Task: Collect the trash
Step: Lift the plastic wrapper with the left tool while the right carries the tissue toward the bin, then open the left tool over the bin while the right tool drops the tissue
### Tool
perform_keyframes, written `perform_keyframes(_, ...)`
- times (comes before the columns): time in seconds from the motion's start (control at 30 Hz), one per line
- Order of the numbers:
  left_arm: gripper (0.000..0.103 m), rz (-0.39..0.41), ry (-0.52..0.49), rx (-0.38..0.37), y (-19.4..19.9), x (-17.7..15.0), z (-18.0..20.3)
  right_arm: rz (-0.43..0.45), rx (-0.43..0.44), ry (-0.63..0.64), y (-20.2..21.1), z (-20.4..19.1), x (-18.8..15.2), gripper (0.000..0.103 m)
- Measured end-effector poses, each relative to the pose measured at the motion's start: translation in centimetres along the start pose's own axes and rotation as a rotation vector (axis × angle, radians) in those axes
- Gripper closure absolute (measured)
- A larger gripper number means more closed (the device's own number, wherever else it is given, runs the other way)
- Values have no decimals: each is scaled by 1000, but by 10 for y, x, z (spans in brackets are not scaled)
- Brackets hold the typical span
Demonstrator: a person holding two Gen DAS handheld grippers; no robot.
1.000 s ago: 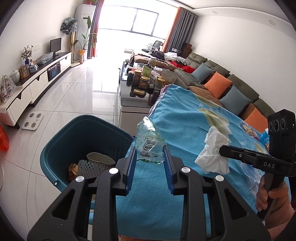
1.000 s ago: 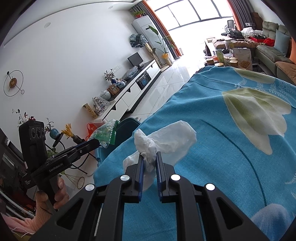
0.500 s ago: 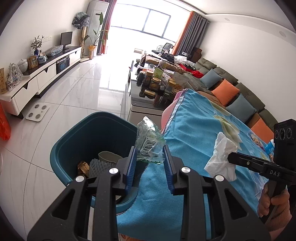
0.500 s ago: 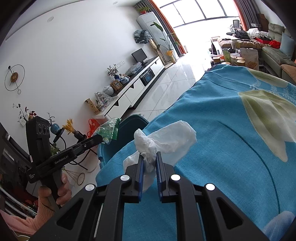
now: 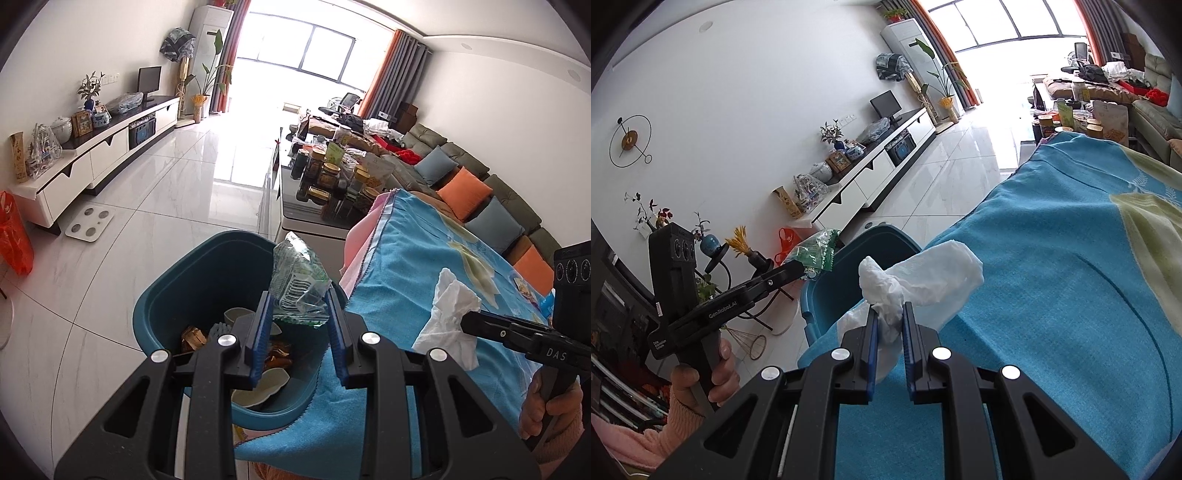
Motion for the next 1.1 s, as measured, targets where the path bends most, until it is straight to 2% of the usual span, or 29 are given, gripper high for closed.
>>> perform_keyframes(0.53,74,0,13,58,-4,3,-23,-13,21,56,-18,-22,12,92)
perform_keyframes(1.1,74,-32,21,113,-30,1,-39,-93,45,127,-65,-50,26,92)
Point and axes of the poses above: each gripper's, at about its wrist camera, not at the fingertips, and y roughly against the way its jaws point, z to its right, x to its top, the point moved 8 cm from there along -y, roughly the way its jaws point, and after that the axes turned 3 degrees about -x, right-handed, at the moved point
